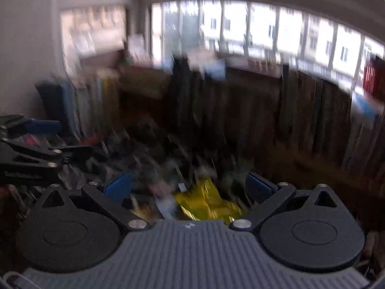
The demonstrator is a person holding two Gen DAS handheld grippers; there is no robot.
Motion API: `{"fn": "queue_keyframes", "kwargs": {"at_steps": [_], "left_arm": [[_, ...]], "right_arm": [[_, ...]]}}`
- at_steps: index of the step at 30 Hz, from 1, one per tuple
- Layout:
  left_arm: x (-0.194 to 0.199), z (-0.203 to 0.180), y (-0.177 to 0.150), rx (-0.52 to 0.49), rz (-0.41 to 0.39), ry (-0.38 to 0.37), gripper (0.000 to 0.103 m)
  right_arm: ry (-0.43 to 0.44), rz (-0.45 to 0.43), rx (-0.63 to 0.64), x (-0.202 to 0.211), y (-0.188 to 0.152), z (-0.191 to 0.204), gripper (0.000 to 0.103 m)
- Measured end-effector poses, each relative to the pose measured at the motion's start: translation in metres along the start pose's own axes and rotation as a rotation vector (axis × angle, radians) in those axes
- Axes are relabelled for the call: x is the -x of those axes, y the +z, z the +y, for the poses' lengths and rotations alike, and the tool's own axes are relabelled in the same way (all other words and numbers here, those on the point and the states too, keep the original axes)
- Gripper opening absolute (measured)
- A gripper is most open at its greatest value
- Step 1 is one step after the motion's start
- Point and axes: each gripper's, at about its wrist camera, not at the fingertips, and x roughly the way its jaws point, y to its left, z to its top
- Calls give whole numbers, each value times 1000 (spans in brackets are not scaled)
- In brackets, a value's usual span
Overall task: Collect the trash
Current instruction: 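Swing both tools back over the cluttered bed, then grasp the tan crescent piece with the left gripper while the right gripper grasps a red crayon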
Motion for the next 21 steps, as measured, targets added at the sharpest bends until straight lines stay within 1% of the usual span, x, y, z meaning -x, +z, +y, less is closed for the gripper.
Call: {"fn": "queue_keyframes", "kwargs": {"at_steps": [3,5,7,8,9,11,12,13,15,17,19,21], "left_arm": [[-44,-5,-32,-13,117,29,83],[-71,-6,-50,-13,180,36,82],[-88,-5,-72,-10,218,29,81],[-98,-5,-78,-12,229,21,81],[-107,-5,-87,-8,232,8,81],[-125,2,-95,37,221,-37,81],[-132,4,-100,63,223,-47,81],[-141,6,-103,74,238,-40,81],[-153,5,-106,62,267,-32,81],[-163,3,-108,35,279,-38,81],[-167,-1,-108,8,275,-66,81],[-169,-7,-108,-16,264,-100,81]], "right_arm": [[39,70,-31,-33,-27,-11,103],[85,91,-52,-51,-45,-13,103],[136,96,-51,-66,-62,-10,103],[167,101,-34,-75,-71,-4,103],[178,101,-14,-83,-75,2,103],[169,75,34,-96,-90,15,103],[172,65,51,-101,-95,20,102],[181,63,65,-106,-100,25,99],[194,84,77,-117,-109,31,94],[186,110,73,-124,-117,34,93],[177,127,61,-130,-124,35,89],[176,127,47,-131,-129,36,87]]}}
